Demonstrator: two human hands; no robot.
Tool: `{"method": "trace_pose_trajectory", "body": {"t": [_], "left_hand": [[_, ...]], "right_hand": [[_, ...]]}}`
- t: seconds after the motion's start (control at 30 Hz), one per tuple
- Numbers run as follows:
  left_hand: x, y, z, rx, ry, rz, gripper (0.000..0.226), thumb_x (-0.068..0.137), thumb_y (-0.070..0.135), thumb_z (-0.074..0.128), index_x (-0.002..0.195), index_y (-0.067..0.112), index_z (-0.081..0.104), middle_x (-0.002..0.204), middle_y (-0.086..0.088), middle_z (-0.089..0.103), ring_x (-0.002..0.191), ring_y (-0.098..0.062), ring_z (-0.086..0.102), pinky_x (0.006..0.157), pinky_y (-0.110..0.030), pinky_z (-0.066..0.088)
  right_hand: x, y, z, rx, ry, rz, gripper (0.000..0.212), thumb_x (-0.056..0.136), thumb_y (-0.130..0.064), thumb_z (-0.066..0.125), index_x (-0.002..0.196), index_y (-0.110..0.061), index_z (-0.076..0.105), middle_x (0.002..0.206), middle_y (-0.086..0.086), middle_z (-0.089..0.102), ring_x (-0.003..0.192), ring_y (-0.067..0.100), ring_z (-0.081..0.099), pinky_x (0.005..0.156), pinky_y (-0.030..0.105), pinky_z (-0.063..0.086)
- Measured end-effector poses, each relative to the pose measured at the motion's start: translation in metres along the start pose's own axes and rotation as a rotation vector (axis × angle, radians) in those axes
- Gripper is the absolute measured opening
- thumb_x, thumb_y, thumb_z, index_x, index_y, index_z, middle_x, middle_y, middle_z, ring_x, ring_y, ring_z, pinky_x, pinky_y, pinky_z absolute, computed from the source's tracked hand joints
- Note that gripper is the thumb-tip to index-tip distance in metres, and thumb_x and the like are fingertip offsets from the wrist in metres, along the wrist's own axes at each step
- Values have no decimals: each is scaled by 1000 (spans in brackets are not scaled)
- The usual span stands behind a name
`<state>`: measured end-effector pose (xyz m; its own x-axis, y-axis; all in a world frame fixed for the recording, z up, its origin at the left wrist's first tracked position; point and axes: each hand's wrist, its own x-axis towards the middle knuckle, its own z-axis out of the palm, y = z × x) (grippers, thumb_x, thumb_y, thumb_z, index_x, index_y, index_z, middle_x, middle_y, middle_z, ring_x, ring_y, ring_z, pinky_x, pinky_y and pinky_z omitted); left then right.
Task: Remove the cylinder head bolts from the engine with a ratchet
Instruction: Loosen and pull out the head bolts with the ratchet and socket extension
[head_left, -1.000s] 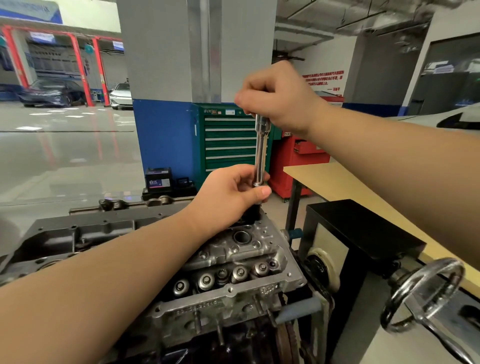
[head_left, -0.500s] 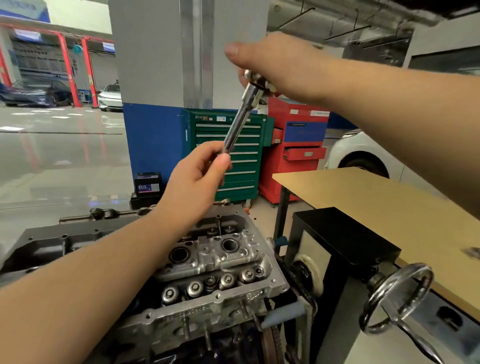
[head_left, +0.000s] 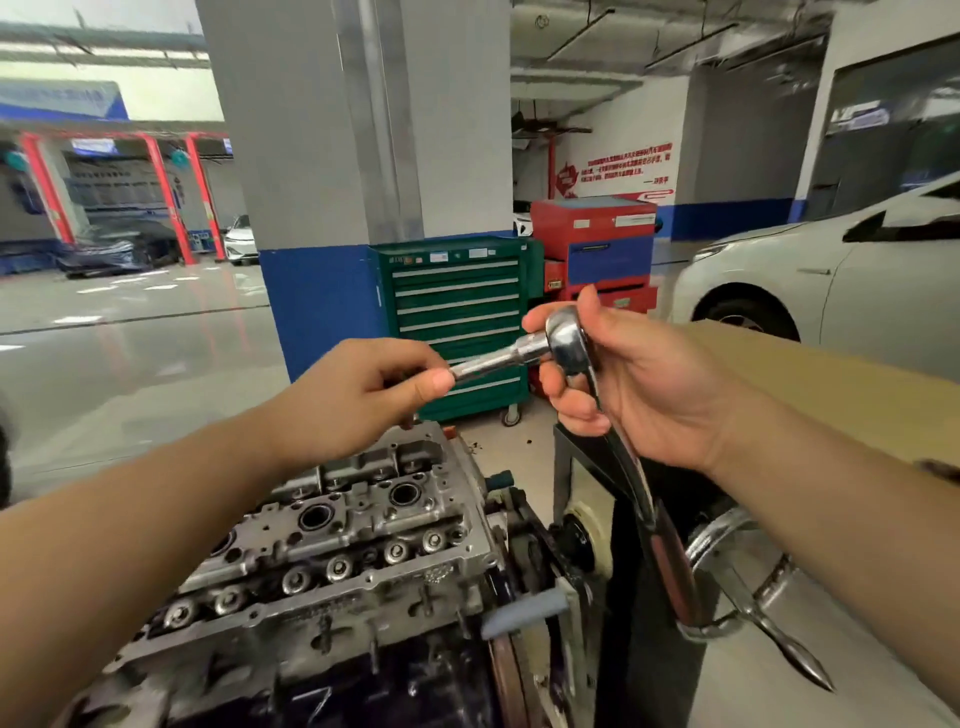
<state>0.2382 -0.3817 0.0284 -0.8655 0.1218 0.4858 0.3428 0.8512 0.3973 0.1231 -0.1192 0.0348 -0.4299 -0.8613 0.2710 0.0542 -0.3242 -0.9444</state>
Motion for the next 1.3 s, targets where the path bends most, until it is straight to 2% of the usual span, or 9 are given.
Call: {"method": "trace_pose_trajectory", "body": {"t": [0.3, 0.47, 0.53, 0.67, 0.83, 0.93, 1.0, 1.1, 1.3], "left_hand": [[21, 64, 40, 235, -28, 185, 37, 102, 64, 32, 98, 32, 50, 76, 9, 60, 70, -12, 59, 62, -34, 48], [44, 83, 47, 408, 99, 342, 29, 105, 60, 30, 97, 36, 44, 69, 16, 52, 63, -4, 55, 54, -26, 40], [48, 79, 51, 400, 141, 266, 30, 106, 60, 31, 96, 36, 46, 67, 14, 52, 63, -5, 55, 54, -26, 38], [48, 74, 61, -31, 225, -90, 37, 107, 55, 42, 82, 30, 54, 63, 7, 55, 54, -8, 49, 51, -17, 39], [63, 108, 95, -618, 110, -448, 46, 106, 53, 49, 100, 10, 66, 61, 2, 49, 48, -13, 39, 44, -25, 29], [59, 127, 127, -817, 20, -525, 43, 107, 48, 51, 105, 7, 64, 62, 0, 48, 47, -13, 36, 43, -24, 24], [53, 135, 149, -862, -47, -535, 42, 107, 45, 52, 106, 6, 64, 62, -1, 49, 46, -14, 36, 41, -23, 25], [48, 144, 184, -903, -147, -524, 33, 107, 33, 55, 112, 3, 66, 63, -5, 53, 45, -14, 39, 39, -23, 26], [42, 163, 246, -1020, -241, -473, 16, 102, 9, 59, 114, 8, 69, 72, -10, 57, 49, -16, 43, 39, -24, 31]], "right_hand": [[-59, -14, -10, 29, 87, -132, 42, 93, -51, 59, 113, -16, 70, 76, 21, 62, 47, 19, 51, 41, 26, 37], [-89, -37, -27, -10, 84, -223, 41, 93, -52, 57, 113, -19, 72, 76, 18, 66, 47, 17, 55, 42, 25, 42], [-105, -48, -40, 43, 97, -296, 42, 95, -54, 56, 115, -20, 72, 78, 14, 67, 50, 15, 57, 45, 24, 44], [-133, -71, -66, -34, 329, -366, 45, 93, -60, 58, 118, -25, 70, 86, 12, 67, 61, 16, 57, 52, 27, 47], [-135, -69, -88, -348, 606, -188, 28, 91, -30, 71, 119, -27, 71, 100, 17, 75, 71, 20, 62, 59, 33, 52], [-141, -66, -111, -767, 691, -23, 56, 84, 6, 65, 125, -33, 65, 102, 5, 74, 82, 18, 66, 64, 31, 53], [-150, -59, -133, -1210, 705, 124, 74, 88, 7, 63, 144, -41, 51, 120, -10, 69, 101, 14, 65, 71, 23, 52], [-174, -35, -173, -1703, 584, 367, 80, 98, 1, 55, 160, -41, 27, 148, -2, 55, 123, 24, 59, 93, 32, 54], [-243, 18, -242, -1910, 320, 741, 76, 100, -13, 56, 161, -43, 23, 113, 5, 54, 101, 25, 55, 81, 37, 47]]}}
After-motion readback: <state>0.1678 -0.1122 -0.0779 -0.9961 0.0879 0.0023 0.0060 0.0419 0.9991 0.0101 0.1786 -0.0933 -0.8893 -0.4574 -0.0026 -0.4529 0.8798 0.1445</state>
